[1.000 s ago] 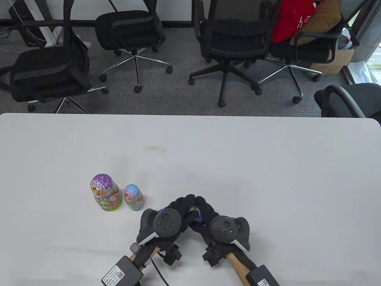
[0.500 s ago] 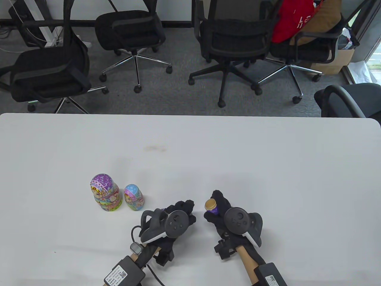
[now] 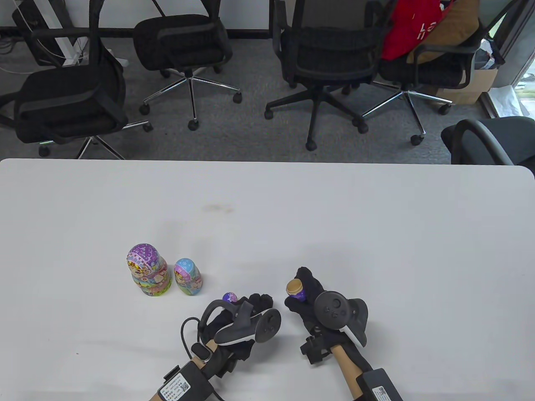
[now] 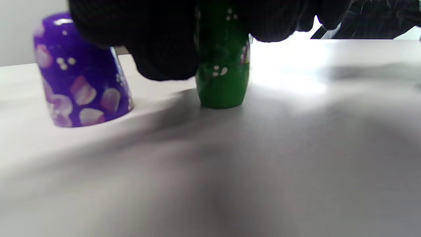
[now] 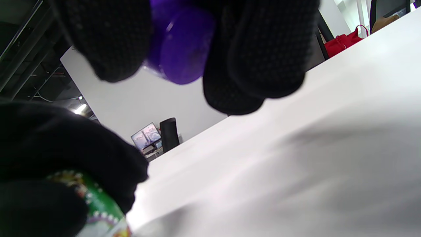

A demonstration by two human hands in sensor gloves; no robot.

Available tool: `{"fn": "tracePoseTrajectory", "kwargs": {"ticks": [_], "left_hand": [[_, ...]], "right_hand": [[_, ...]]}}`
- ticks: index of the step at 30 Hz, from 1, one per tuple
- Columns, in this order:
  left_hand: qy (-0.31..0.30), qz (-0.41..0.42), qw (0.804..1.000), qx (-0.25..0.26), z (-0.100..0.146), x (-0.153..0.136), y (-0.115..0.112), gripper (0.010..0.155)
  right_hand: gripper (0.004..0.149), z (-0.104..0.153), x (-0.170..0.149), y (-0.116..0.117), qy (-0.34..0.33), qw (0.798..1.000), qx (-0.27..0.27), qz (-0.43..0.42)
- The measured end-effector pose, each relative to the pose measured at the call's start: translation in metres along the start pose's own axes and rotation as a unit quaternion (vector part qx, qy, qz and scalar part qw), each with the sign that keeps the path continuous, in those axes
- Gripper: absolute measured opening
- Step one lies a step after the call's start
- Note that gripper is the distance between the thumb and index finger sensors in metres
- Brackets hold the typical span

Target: Separate nested Russian dolls into individual dolls

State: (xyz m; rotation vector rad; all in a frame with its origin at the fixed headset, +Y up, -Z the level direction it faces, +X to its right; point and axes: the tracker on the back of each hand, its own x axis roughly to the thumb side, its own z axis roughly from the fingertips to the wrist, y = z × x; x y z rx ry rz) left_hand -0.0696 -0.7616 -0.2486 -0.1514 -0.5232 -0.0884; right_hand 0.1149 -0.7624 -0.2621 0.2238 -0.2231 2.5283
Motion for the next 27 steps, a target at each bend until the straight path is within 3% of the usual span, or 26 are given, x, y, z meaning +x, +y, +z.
{"fn": "tracePoseTrajectory", "kwargs": {"ticks": [4,11,15,20,27], "left_hand": [[0.003,0.025,1.000,0.004,0.003,-0.004,0.010,0.060],[0.048,0.084,0.993,0.064,0.016,-0.029,0.046,0.060],[0.084,0.066,0.992,0.062,0.016,-0.042,0.047,0.061],[0.130,0.032,0.991,0.004,0.008,-0.057,0.031,0.063],[0.144,0.028,0.983,-0.108,-0.002,-0.063,0.010,0.068]], "right_hand": [[0.080,0.001,0.001,-0.001,-0.003,1.000,-0.004,0.003],[0.080,0.001,0.000,-0.001,-0.001,1.000,-0.008,0.001],[0.080,0.001,0.000,-0.002,0.000,1.000,-0.007,0.001],[0.080,0.001,0.000,-0.002,-0.001,1.000,-0.007,0.001],[0.080,0.001,0.000,-0.002,0.000,1.000,-0.006,-0.001]]}}
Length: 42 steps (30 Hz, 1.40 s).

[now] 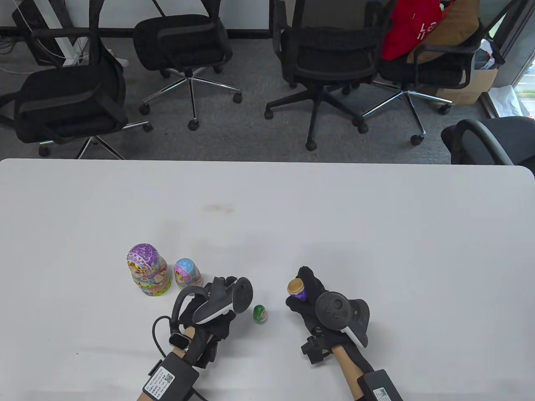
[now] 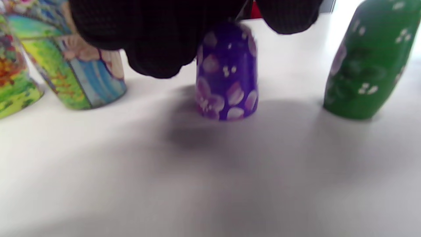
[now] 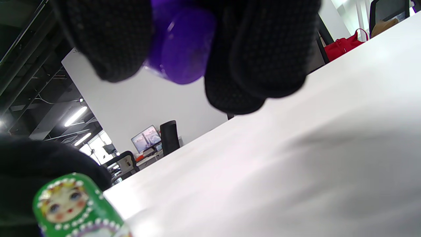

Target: Separate nested Russian dolls into individual dolls

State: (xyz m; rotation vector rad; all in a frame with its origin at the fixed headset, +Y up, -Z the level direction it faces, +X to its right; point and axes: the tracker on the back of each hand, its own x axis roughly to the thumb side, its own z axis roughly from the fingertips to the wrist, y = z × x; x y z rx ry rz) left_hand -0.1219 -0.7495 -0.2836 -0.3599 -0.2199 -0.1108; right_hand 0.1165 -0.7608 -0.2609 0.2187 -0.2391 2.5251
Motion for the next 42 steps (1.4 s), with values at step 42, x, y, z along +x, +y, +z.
{"fn": "tracePoseTrajectory", "kwargs": {"ticks": [42], "left_hand": [[-0.192,0.260,0.935,0.143,0.040,0.008,0.045,0.063]], "right_hand": [[0.086,0.012,0.049,0.008,-0.121,0.990,0.009,0.067]]}}
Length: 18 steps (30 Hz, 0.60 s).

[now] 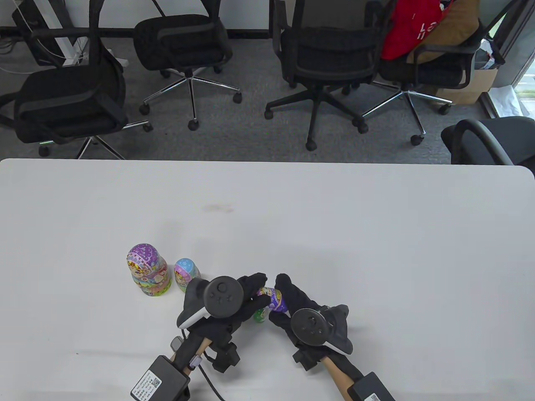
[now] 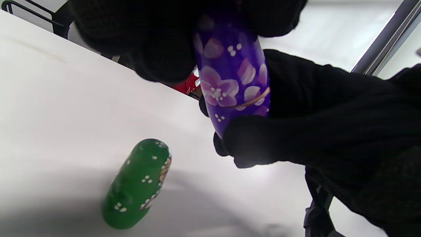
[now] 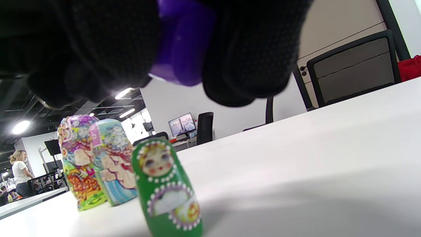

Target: Separate nested Russian dolls into individual dolls

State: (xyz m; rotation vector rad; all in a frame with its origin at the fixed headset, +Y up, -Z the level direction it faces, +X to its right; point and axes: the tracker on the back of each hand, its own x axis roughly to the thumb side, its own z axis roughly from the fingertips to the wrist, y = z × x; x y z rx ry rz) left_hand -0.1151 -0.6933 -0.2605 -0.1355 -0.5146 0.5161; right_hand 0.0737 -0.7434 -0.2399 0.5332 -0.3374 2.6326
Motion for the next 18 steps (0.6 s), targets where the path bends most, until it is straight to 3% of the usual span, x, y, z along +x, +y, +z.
{"fn": "tracePoseTrajectory", "kwargs": {"ticks": [11,18], "left_hand": [[-0.031,0.009,0.999,0.037,-0.003,0.000,-0.013,0.063],[-0.011,0.032,0.999,0.029,-0.003,-0.006,-0.015,0.062]], "right_hand": [[0.085,0.000,0.012,-0.004,-0.008,0.997,-0.029,0.067],[0.087,0.000,0.005,-0.001,-0.017,0.998,-0.006,0.061]]}}
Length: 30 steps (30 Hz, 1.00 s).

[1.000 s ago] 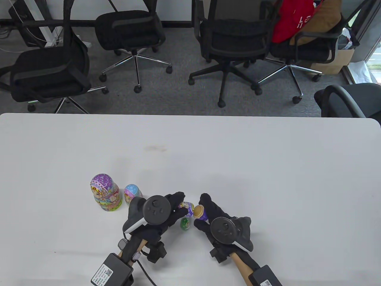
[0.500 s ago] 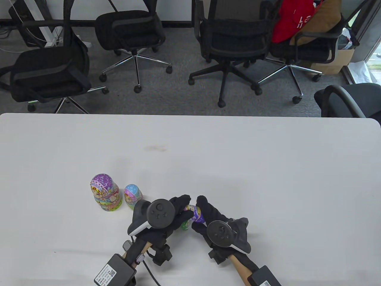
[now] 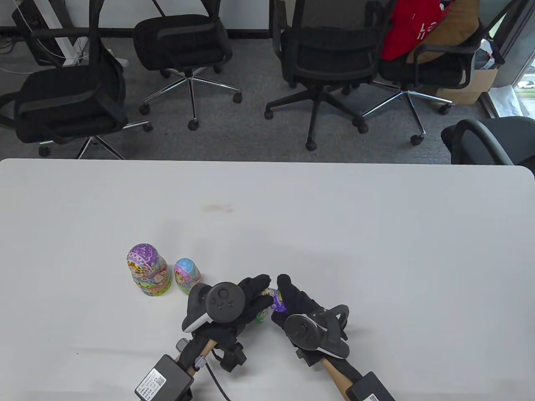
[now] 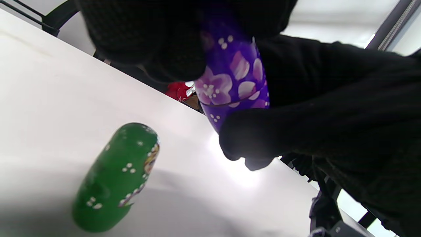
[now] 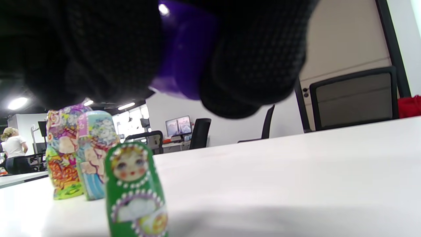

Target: Separate nested Russian dolls into individual dolls

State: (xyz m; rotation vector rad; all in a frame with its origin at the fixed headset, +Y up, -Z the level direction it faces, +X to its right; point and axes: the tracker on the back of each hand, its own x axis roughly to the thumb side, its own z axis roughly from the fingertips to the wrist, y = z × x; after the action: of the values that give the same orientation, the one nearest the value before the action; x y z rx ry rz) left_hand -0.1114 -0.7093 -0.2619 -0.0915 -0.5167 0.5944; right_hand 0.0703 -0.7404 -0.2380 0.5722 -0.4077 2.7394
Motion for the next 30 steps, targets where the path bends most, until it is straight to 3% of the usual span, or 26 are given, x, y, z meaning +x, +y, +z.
{"fn": "tracePoseTrajectory", "kwargs": {"ticks": [6,11,18,30], "left_hand": [[0.040,-0.036,0.998,0.035,0.002,-0.003,0.016,0.061],[0.093,-0.138,0.984,0.061,0.003,-0.013,0.028,0.059],[0.158,-0.278,0.947,0.014,-0.008,-0.026,0.015,0.058],[0.222,-0.339,0.913,-0.039,-0.024,-0.044,0.000,0.057]], "right_hand": [[0.088,-0.003,-0.015,-0.002,0.040,0.998,0.001,-0.050],[0.085,-0.002,-0.039,-0.004,0.088,0.994,-0.009,-0.070],[0.083,-0.001,-0.058,-0.005,0.124,0.989,-0.012,-0.080],[0.082,-0.001,-0.058,-0.005,0.124,0.989,-0.006,-0.083]]}}
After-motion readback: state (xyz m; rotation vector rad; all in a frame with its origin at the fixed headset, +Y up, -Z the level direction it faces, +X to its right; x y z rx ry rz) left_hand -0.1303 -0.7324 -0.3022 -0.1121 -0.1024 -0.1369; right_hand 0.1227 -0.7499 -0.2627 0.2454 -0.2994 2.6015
